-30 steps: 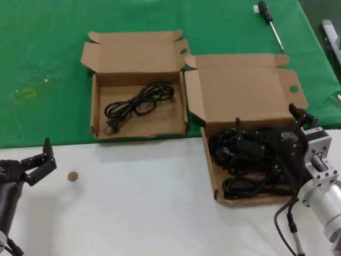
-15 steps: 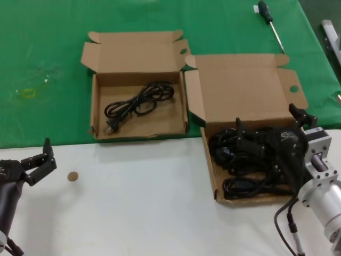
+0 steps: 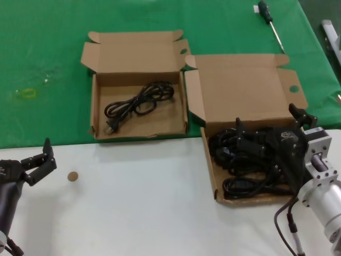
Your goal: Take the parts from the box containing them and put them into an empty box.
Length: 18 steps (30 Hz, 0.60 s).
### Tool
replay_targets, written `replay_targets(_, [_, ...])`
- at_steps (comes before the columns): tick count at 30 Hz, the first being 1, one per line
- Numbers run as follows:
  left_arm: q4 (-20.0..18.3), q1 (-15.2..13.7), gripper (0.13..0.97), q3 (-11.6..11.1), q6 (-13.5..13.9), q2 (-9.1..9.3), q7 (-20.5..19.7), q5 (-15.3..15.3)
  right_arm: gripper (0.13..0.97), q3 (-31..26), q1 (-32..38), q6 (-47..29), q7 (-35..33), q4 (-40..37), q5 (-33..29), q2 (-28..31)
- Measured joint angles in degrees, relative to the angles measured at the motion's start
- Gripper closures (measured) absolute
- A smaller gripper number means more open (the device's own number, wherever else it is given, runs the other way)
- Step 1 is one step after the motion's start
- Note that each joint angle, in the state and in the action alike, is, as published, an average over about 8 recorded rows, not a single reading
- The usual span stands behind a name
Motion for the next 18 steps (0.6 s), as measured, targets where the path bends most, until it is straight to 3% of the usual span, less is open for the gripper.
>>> replay_targets(18, [0.00, 0.00, 0.132, 0.00, 0.00, 0.00, 0.00, 0.00, 0.129, 0.00, 0.00, 0.00, 0.00, 0.00, 0.00, 0.00])
